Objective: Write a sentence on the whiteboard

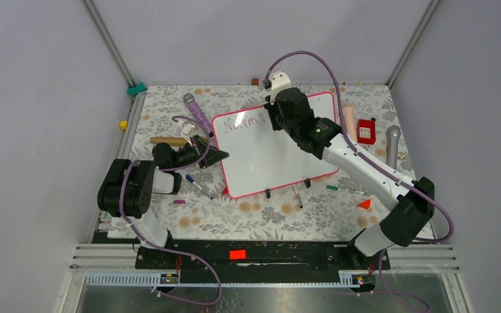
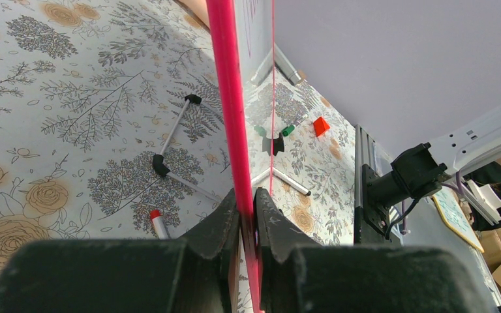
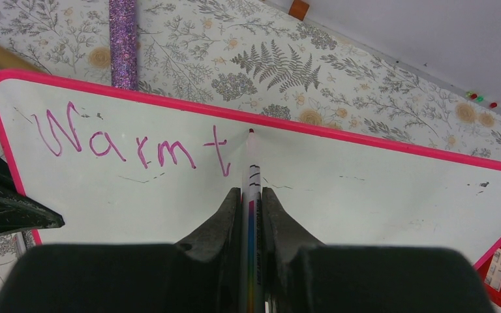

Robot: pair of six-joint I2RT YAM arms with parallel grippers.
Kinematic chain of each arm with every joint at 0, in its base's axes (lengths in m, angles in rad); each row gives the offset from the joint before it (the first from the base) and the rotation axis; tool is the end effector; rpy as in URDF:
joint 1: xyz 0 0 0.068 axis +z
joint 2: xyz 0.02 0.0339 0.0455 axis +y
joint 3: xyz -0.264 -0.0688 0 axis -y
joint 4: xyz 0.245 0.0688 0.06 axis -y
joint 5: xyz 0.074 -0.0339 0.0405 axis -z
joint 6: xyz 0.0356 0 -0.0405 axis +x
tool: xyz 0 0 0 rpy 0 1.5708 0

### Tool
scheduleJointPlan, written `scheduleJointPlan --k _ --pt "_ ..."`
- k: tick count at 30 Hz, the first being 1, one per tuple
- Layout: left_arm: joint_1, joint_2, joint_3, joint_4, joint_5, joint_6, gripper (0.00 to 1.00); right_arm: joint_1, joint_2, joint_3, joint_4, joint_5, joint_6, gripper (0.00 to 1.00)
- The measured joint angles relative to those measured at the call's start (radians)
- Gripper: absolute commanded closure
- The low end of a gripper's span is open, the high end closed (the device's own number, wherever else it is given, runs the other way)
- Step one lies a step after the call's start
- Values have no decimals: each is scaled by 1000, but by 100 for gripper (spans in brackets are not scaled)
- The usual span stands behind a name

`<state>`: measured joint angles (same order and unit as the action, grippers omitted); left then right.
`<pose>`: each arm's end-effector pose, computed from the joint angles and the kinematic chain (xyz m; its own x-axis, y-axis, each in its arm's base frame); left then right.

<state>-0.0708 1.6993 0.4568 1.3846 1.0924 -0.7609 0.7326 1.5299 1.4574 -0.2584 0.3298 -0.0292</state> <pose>0.2762 -0.0513 0.1756 -0.5246 -0.2810 -0.8036 0.7558 0.2806 -0.5916 0.2752 0.2320 0.3844 -0.2296 -0.2437 -0.9423 -0.4119 0.9015 -0.1328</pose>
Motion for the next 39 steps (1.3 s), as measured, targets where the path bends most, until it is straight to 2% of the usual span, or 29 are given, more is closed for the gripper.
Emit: scheduleJointPlan --k 7,20,39 --pt "0 0 0 -1 0 0 100 0 0 -8 3 -2 2 100" --pt "0 5 0 -2 -4 -1 100 0 -59 -127 8 -19 21 100" --pt "0 5 0 -2 -4 -1 100 0 -32 -76 -3 -17 38 100"
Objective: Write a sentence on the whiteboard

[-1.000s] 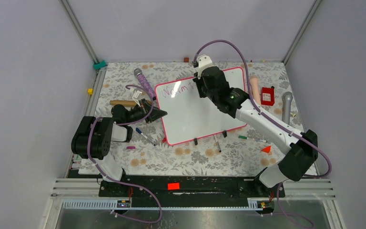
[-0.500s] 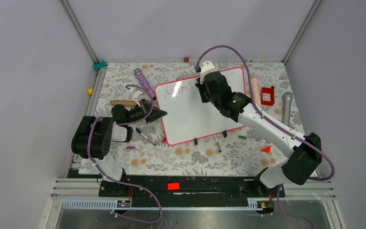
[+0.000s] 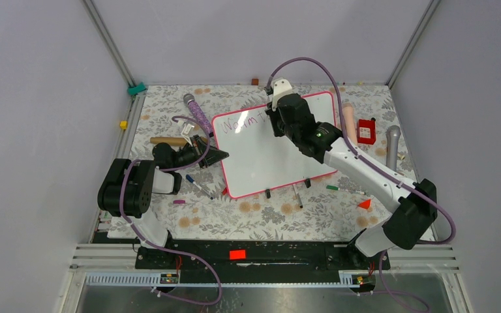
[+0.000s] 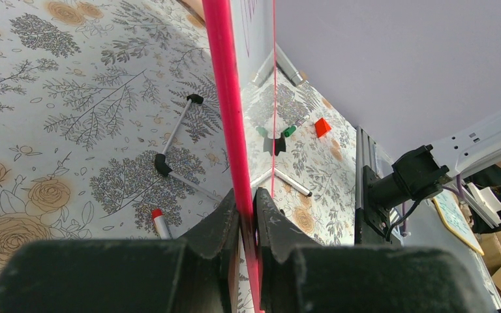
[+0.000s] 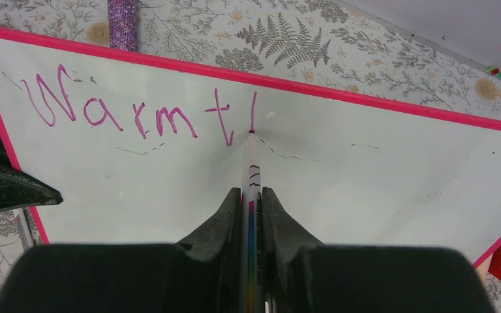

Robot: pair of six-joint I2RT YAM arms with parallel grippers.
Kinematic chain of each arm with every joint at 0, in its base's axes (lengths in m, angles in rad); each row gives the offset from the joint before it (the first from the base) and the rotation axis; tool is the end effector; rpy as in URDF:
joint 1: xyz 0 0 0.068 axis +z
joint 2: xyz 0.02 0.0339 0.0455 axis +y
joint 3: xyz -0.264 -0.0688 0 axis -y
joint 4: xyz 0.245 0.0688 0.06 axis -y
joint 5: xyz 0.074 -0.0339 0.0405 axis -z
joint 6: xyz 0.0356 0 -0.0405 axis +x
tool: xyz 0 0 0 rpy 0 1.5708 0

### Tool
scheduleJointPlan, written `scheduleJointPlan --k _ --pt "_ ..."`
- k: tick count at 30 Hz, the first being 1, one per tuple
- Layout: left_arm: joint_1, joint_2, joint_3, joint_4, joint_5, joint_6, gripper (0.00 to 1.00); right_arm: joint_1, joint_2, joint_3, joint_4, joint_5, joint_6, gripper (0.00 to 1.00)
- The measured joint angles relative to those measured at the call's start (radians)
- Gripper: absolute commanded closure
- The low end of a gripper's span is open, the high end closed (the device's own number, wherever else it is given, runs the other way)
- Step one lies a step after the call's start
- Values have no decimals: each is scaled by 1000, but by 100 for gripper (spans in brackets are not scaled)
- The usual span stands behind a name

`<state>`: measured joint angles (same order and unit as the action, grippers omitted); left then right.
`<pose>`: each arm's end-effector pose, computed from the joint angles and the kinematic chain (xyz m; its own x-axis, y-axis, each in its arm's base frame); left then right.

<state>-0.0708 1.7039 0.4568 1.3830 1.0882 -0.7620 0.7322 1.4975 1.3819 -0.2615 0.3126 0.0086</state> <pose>0.2766 -0.0512 0.1742 -0.5293 -0.2837 -0.7996 0.7504 0.2834 -0.5972 0.2685 0.2267 0.3684 -0.2775 -0.2384 -0.9307 -0.4211 0.9009 -0.1052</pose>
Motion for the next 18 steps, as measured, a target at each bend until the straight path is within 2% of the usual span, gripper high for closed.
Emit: scheduleJointPlan --k 18 --pt "0 0 0 -1 0 0 100 -6 16 28 -17 3 0 100"
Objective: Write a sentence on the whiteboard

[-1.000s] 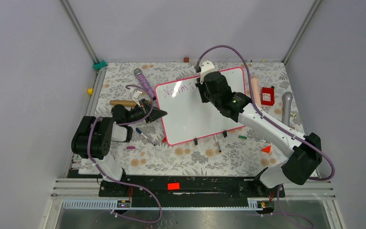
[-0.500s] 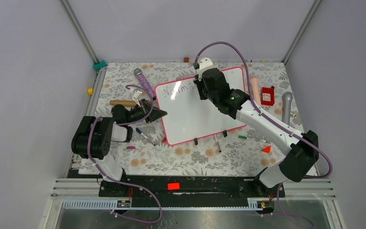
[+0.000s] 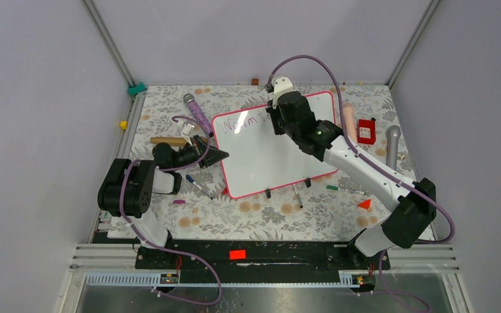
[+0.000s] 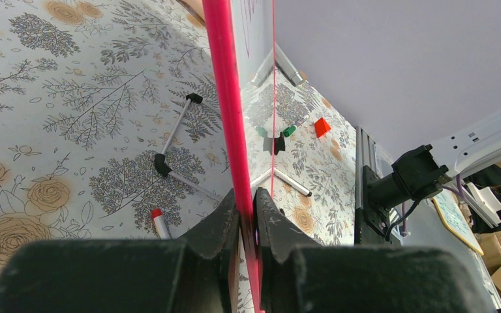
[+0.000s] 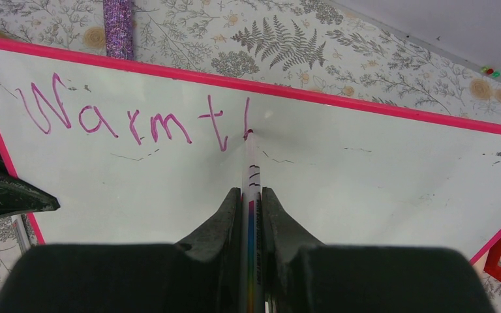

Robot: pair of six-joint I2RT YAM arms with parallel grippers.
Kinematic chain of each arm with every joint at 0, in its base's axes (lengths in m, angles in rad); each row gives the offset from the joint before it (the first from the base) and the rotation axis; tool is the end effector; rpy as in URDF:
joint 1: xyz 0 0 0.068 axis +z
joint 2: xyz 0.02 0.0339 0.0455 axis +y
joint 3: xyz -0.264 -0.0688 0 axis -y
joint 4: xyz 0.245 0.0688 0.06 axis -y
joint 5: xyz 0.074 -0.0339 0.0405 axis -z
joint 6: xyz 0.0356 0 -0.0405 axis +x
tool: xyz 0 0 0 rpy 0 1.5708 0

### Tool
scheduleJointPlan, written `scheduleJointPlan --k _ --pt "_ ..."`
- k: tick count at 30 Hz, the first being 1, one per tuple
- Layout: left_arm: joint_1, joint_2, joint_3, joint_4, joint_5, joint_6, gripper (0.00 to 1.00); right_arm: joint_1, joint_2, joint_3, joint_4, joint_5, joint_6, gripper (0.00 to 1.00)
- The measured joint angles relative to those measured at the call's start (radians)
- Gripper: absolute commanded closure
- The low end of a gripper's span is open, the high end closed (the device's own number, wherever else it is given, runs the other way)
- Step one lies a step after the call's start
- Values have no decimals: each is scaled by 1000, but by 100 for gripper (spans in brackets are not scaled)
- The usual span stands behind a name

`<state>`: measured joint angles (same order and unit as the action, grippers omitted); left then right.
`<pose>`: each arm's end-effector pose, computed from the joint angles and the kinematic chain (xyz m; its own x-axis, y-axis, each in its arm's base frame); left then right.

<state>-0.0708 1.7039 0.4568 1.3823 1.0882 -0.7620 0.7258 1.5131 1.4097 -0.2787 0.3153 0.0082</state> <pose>0.2766 -0.0512 0.1742 -0.5298 -0.2836 -0.7993 0.7500 0.2834 -0.5977 0.2727 0.2272 0.3712 -0.2823 -0.2401 -0.9288 -0.4135 0.9041 -0.1080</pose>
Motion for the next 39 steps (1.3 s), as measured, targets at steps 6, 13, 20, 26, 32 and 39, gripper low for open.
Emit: scheduleJointPlan --k 6,13,20,26,32,39 --pt "0 0 0 0 0 0 100 -8 0 1 2 0 0 100" --pt "0 0 0 0 0 0 100 -12 -2 1 2 0 0 100" --pt "0 0 0 0 0 0 100 -15 -27 -37 7 -3 2 100" --pt "0 0 0 0 0 0 100 -17 -48 -77 7 -5 9 100" --pt "0 0 0 1 0 0 100 -17 -55 -77 4 -8 14 100" --pt "0 0 2 3 5 0 100 -20 -134 -81 -18 -50 35 100"
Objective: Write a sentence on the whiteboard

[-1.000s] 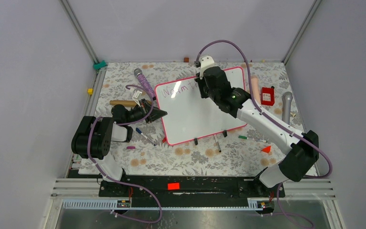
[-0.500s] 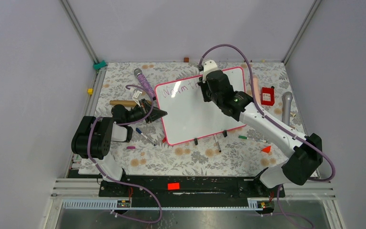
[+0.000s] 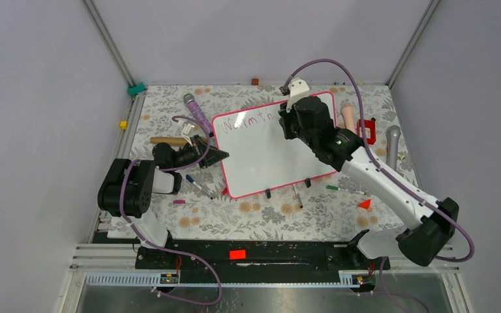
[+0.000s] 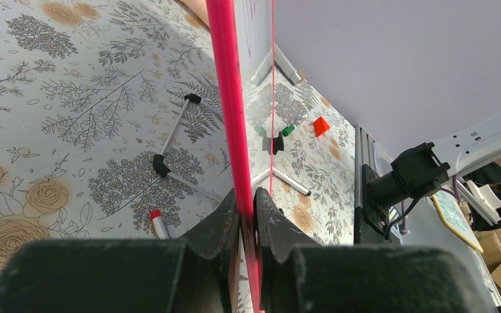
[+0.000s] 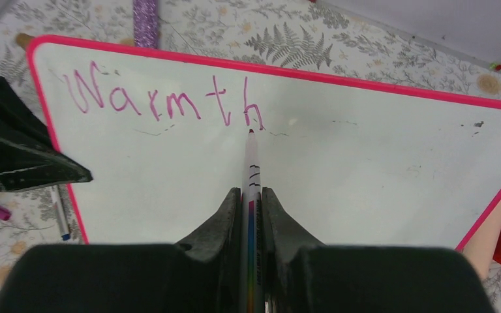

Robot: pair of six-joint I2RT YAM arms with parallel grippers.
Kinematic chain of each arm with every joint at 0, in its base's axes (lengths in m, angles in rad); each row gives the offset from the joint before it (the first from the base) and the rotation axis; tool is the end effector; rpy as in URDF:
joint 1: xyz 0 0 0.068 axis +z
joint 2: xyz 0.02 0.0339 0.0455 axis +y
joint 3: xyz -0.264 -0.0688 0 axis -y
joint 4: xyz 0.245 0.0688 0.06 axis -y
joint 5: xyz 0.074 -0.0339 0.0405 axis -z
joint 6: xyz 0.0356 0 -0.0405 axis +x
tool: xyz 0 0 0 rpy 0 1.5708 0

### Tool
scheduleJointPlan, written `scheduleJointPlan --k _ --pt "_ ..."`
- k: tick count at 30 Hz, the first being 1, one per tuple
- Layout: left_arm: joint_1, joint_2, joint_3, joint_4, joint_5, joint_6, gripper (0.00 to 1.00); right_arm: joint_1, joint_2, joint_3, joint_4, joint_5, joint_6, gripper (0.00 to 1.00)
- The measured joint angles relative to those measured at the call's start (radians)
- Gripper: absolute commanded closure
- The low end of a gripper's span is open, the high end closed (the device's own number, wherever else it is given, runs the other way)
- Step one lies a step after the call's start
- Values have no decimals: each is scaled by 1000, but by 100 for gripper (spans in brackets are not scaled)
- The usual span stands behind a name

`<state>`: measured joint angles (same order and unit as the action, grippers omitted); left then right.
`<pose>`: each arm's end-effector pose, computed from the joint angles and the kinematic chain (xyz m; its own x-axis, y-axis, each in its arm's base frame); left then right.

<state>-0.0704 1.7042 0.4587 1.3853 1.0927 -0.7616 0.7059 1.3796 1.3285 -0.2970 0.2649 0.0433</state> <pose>0.2768 -0.0512 0.1748 -0.5270 -0.2811 -0.8020 0.7541 0.2806 -0.5938 0.2491 0.2001 0.3831 -0.2783 -0.1824 -0.9430 -0.4271 0.9029 -0.0485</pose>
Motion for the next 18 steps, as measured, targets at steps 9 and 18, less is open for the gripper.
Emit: scheduleJointPlan --k 9,18 --pt "3 -57 21 -186 -16 85 100 -2 -119 -67 28 -50 27 100" --pt "1 -144 73 -475 -27 218 100 -2 -124 -90 42 -74 34 100"
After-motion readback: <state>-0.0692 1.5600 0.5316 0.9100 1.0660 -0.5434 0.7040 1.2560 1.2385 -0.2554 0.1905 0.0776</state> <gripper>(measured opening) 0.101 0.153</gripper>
